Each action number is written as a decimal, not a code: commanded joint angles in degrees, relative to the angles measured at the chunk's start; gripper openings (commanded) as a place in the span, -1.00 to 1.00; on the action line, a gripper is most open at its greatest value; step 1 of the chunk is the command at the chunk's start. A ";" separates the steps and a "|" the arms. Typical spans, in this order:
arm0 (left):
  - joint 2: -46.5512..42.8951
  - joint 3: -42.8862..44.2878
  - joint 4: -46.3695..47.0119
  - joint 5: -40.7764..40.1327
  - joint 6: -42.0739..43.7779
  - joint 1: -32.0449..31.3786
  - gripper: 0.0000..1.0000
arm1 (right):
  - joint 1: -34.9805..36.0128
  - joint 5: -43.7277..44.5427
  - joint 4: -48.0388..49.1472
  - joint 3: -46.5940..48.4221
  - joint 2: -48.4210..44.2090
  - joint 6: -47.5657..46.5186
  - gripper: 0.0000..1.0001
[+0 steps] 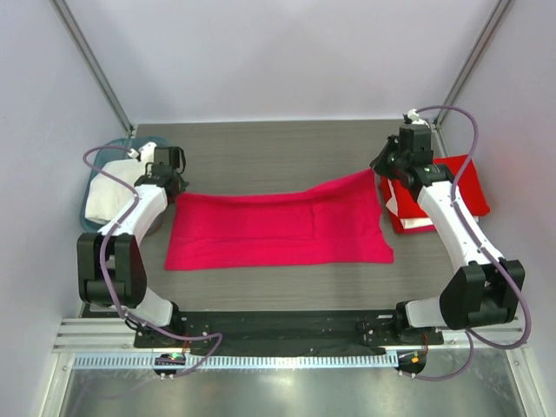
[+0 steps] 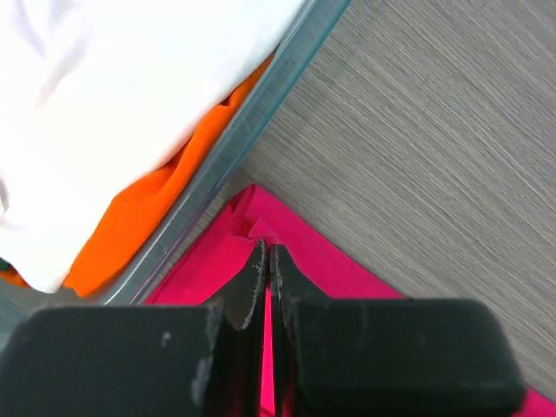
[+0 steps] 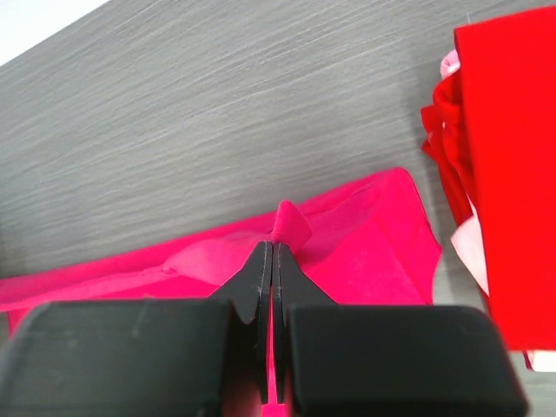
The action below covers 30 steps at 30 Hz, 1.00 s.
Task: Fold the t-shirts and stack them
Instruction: Fold the tshirt
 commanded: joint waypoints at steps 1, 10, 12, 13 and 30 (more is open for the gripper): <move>-3.14 -1.76 0.78 0.85 -1.82 0.19 -1.00 | -0.18 0.43 -0.85 -1.55 -4.33 -1.65 -0.97; -3.14 -5.10 -2.21 0.42 -1.99 0.28 -1.00 | -0.18 0.34 -1.64 -8.58 -9.34 -0.25 -0.97; -4.02 -6.16 -2.21 -0.02 -1.99 0.28 -0.99 | -0.18 0.87 -1.64 -10.16 -10.57 0.02 -0.98; -4.37 -6.51 -2.13 -0.11 -1.99 0.37 -1.00 | -0.26 1.04 -1.55 -10.69 -11.10 0.11 -0.97; -8.68 -11.52 -2.56 0.95 -2.96 0.90 -1.00 | -0.18 6.84 -4.28 -21.67 -20.59 4.76 -0.97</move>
